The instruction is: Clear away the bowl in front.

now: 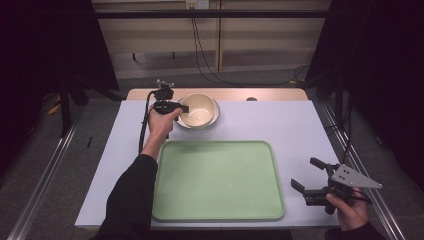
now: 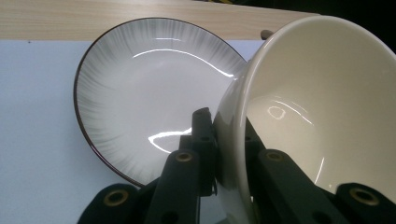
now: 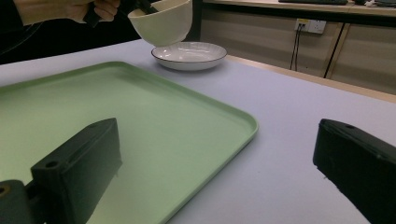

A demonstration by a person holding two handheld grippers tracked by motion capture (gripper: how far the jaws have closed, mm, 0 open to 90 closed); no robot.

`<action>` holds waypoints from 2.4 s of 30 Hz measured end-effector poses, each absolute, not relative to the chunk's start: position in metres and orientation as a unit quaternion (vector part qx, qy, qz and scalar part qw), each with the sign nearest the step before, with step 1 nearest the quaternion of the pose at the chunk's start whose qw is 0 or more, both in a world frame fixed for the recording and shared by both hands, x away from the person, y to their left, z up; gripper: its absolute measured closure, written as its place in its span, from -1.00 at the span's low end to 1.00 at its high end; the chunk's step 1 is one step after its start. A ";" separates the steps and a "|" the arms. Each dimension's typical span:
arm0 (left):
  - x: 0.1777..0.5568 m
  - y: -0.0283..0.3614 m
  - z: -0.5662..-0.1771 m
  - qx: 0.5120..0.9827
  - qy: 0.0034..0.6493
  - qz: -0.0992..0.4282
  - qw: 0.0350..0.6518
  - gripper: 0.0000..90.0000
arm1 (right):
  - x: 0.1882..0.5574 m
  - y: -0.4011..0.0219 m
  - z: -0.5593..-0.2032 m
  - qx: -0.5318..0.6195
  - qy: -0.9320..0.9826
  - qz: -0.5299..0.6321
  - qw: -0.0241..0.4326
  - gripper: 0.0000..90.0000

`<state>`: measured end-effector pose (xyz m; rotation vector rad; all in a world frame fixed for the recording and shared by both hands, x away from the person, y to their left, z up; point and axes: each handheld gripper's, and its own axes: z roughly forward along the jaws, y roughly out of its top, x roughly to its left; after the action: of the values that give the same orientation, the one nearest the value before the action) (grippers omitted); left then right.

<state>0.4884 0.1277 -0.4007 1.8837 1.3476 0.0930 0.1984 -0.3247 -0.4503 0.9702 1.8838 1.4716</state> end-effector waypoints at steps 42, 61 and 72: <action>0.457 0.072 -0.389 0.782 0.460 -0.001 0.420 0.85 | 0.199 -0.325 -0.451 0.360 0.702 0.546 0.282 -0.99; 0.450 0.029 -0.390 0.799 0.428 -0.023 0.421 0.85 | 0.199 -0.325 -0.451 0.356 0.696 0.555 0.285 -0.99; 0.445 0.004 -0.399 0.808 0.421 -0.042 0.410 0.85 | 0.199 -0.324 -0.451 0.358 0.694 0.556 0.285 -0.99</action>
<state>0.4450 0.0040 -0.3989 2.0351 1.0597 -0.1064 0.1986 -0.3242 -0.4514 0.9567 1.8570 1.4857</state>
